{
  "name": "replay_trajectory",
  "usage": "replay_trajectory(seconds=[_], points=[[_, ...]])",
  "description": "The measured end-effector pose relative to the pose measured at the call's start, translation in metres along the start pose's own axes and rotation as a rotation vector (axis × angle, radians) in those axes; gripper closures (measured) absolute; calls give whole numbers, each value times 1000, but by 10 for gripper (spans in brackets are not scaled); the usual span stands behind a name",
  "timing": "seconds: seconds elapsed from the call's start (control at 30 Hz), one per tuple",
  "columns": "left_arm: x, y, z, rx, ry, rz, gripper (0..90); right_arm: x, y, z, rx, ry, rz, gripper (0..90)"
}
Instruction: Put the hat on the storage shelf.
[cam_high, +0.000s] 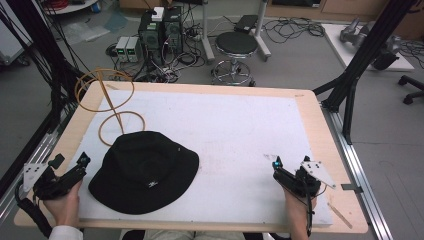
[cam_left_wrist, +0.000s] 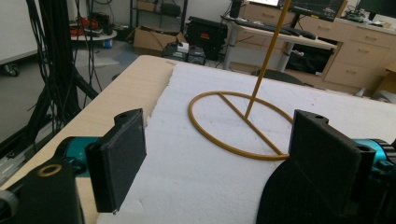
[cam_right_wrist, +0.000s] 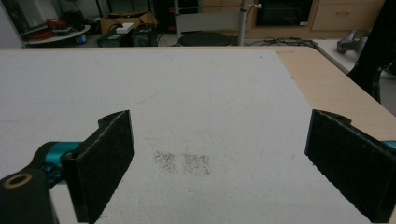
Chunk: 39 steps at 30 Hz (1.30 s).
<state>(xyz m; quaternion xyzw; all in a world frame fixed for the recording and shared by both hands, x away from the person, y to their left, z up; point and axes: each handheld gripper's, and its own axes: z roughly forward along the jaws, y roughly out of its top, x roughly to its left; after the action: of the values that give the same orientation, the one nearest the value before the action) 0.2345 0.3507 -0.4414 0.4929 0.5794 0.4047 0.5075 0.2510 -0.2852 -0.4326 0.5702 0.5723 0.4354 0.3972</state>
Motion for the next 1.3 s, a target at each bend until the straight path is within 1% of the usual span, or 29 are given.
replay_trajectory(seconds=[0.07,0.3,0.33,0.37,0.43,0.47,0.67,0.73,1.03,1.17,1.3], points=[[0,0,0,2,-2,-3,190,-1,-1,1,8,1,4,73],[1,-1,1,6,-13,-8,190,-1,-1,1,12,3,6,73],[1,-1,1,6,-13,-7,190,-2,-1,2,12,4,0,73],[1,-1,1,6,-14,-6,190,-1,-1,2,19,5,9,73],[1,-1,0,6,-13,-4,190,-1,-1,2,19,3,10,73],[1,-1,1,5,-13,-3,190,-2,-1,2,13,2,4,73],[1,-1,1,5,-10,-3,190,-2,-1,3,18,4,6,73],[1,-1,1,6,-12,-4,190,-2,-1,3,19,5,-1,73],[1,-1,2,8,-19,-4,190,-1,-2,4,27,12,5,73],[2,1,1,0,-32,-7,192,-1,-2,4,25,10,3,73],[3,6,-2,-17,-69,-26,194,-2,-2,4,24,9,8,73]])
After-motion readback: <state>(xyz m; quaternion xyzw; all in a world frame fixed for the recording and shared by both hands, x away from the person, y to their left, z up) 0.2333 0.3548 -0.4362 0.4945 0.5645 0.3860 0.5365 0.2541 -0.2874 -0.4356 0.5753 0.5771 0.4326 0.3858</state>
